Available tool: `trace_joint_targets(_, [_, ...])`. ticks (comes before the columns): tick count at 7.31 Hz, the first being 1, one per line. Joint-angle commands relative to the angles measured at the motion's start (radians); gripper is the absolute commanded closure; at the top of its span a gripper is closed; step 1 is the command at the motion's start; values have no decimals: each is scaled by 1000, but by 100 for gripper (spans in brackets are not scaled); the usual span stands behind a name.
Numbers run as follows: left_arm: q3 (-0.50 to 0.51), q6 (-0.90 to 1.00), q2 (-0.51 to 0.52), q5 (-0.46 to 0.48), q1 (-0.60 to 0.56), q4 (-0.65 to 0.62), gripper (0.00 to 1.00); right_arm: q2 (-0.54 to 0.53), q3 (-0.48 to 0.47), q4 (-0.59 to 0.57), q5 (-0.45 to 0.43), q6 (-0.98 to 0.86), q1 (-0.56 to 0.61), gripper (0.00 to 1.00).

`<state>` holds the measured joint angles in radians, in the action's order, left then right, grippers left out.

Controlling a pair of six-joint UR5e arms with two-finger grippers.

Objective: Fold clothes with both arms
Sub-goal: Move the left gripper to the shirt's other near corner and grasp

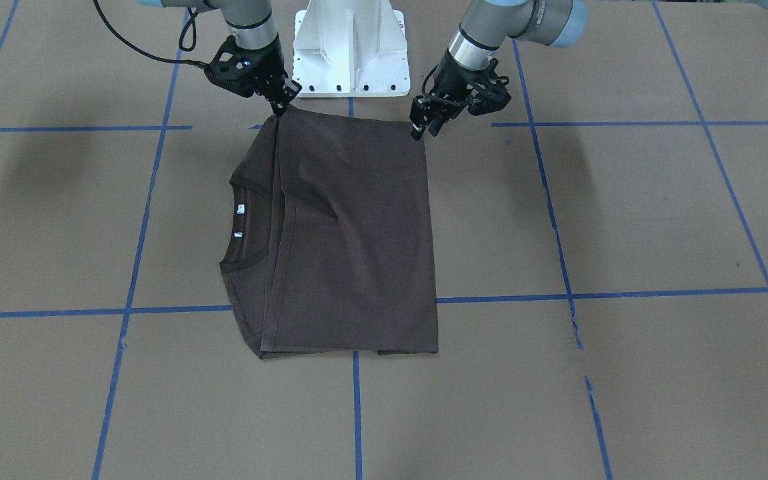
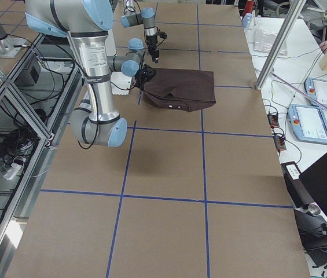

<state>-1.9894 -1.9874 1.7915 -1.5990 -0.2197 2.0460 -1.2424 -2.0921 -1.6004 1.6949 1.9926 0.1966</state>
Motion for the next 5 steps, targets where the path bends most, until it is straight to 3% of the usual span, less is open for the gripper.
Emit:
trace_joint_targets(1, [-3, -33, -11, 42, 63, -35, 46, 0, -6, 0, 0, 0, 0, 100])
trace_joint_targets(5, [17, -33, -1, 40, 102, -40, 47, -2, -13, -1, 0, 0, 1, 100])
